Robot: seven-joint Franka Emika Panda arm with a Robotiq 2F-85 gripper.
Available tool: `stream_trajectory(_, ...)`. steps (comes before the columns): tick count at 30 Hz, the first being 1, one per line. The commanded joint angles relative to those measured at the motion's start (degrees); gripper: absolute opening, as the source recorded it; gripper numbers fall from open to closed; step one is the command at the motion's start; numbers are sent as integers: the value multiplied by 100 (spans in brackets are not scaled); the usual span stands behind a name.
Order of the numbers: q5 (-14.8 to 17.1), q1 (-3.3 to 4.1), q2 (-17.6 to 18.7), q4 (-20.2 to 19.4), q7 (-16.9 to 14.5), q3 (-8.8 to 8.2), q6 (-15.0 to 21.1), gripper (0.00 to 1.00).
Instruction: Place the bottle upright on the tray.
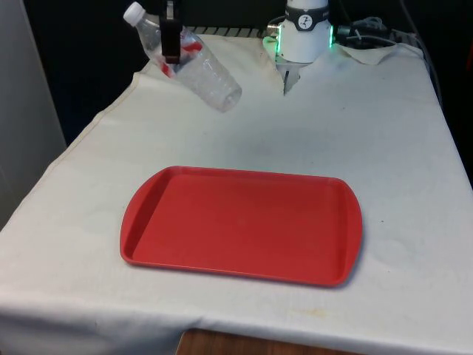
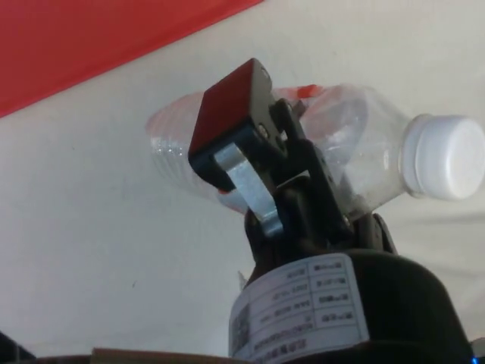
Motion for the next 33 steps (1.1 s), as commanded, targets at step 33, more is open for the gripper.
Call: stream_trajectory(33, -1192, 34, 384, 504, 1306, 52, 34, 0)
